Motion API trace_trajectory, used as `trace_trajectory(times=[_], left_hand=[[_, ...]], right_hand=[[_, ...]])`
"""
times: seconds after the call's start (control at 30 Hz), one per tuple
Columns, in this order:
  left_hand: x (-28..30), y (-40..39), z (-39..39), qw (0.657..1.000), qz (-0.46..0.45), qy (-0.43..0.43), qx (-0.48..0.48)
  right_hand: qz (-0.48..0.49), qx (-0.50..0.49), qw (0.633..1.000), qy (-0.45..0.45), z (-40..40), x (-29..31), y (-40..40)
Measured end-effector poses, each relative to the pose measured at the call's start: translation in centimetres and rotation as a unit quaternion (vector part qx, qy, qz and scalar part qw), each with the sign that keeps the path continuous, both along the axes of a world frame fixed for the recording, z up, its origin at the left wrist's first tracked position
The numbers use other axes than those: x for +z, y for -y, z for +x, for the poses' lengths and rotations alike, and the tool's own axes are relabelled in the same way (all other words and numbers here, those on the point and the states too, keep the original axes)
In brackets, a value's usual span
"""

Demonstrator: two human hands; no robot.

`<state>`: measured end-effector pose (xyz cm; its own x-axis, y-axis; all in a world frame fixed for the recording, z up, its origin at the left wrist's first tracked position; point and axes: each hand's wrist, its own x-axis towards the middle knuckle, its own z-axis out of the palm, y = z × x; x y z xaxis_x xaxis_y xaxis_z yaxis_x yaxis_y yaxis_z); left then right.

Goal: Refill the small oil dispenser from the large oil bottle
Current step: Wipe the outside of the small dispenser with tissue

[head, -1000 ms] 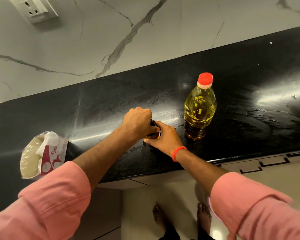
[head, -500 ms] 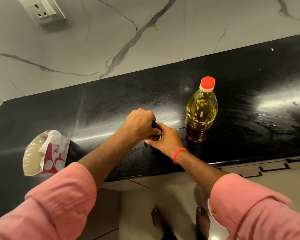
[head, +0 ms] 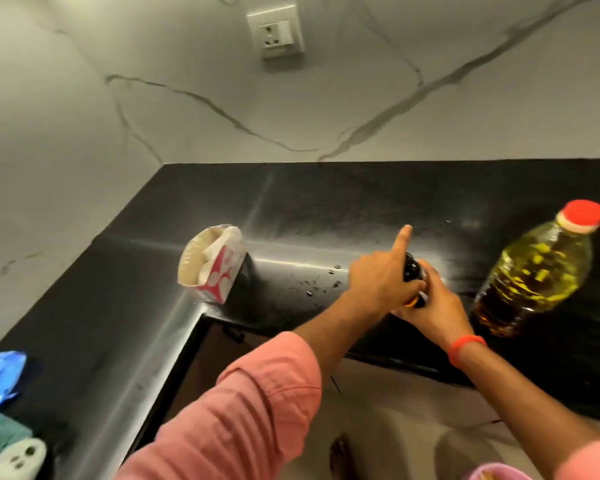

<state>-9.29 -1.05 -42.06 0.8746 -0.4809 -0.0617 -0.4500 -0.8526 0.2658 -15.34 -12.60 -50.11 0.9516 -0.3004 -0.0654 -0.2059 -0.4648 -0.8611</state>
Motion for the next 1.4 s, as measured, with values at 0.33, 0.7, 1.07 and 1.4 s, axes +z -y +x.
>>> trace_trajectory(times=[0.33,0.7,1.07,1.4], left_hand=[[0.8,-6.5,-1.0,0.993,-0.075,-0.073,0.055],[2.3,-23.6,6.1,0.984,0.065,0.086,0.145],[0.4,-28.8,11.5,0.954,0.095,0.115,0.26],[-0.9,-29.1,12.9,0.959,0.06,0.103,0.257]], right_hand=[[-0.002,0.003,0.999,0.042,0.1,0.1,-0.3],[-0.001,-0.013,1.0,0.01,0.1,0.1,-0.6],[0.001,-0.026,1.0,-0.017,-1.1,0.2,-0.1],[0.001,-0.024,1.0,-0.006,-2.3,0.0,-0.7]])
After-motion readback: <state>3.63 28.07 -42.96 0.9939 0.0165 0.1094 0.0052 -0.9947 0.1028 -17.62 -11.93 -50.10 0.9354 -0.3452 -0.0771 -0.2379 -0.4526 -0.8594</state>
